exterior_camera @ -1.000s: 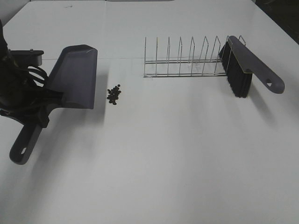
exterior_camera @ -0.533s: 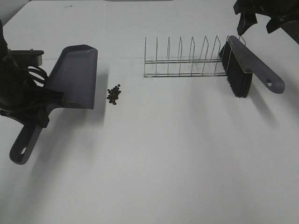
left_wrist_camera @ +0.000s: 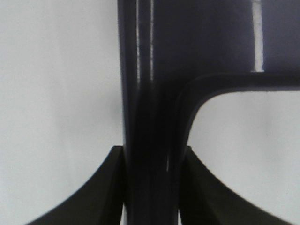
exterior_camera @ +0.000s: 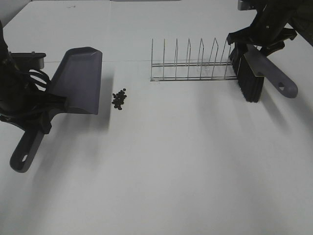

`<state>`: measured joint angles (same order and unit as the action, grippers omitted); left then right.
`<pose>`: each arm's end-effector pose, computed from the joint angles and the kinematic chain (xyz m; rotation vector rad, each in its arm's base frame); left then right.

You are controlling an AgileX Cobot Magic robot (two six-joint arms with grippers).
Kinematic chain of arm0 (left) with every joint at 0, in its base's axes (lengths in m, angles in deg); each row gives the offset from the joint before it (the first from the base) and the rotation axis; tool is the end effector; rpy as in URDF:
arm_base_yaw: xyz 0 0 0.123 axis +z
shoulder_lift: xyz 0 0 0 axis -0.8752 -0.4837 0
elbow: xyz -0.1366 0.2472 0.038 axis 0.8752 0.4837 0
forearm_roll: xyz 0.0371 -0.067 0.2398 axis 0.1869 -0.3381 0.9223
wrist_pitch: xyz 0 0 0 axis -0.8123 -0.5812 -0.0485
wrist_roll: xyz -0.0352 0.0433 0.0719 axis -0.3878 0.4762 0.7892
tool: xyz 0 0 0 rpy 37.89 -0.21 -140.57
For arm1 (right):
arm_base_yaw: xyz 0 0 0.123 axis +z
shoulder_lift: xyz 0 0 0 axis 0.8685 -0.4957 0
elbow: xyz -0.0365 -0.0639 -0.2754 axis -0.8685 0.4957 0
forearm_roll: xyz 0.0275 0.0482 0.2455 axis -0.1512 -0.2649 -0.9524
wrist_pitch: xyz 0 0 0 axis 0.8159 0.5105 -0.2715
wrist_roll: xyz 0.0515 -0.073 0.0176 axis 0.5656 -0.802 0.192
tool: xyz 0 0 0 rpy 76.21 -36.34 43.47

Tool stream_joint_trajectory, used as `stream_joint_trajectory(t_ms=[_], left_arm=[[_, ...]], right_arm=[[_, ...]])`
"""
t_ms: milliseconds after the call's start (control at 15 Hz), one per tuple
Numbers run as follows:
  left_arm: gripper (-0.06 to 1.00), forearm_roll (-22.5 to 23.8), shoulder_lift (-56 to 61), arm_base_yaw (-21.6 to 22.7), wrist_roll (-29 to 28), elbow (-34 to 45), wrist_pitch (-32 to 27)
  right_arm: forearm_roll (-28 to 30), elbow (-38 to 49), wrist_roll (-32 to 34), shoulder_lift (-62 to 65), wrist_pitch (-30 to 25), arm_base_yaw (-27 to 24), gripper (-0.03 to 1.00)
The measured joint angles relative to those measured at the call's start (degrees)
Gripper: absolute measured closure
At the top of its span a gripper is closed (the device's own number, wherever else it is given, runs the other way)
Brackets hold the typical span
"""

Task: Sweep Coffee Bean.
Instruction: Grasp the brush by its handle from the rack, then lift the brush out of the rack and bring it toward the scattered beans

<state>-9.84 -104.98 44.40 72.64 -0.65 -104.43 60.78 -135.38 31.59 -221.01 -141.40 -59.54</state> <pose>0.3221 -0.0994 0.1626 0.0637 2.9977 -0.1086 0.5192 0.0096 0.1615 -0.1217 2.7538 0.0265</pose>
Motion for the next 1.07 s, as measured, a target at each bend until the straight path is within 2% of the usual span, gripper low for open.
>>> stream_joint_trajectory(t_ms=[133, 333, 800, 1067], left_arm=[[0.68, 0.0, 0.0, 0.0, 0.0, 0.0, 0.0], [0.68, 0.0, 0.0, 0.0, 0.0, 0.0, 0.0], [0.68, 0.0, 0.0, 0.0, 0.0, 0.0, 0.0], [0.68, 0.0, 0.0, 0.0, 0.0, 0.0, 0.0]], right_arm=[[1.38, 0.0, 1.32, -1.43, -0.11, 0.0, 0.42], [3.04, -0.23, 3.27, -1.83, -0.17, 0.0, 0.7], [3.21, -0.23, 3.21, 4.53, -3.15, -0.17, 0.7], [3.15, -0.23, 3.21, 12.32, -10.66, -0.17, 0.7]])
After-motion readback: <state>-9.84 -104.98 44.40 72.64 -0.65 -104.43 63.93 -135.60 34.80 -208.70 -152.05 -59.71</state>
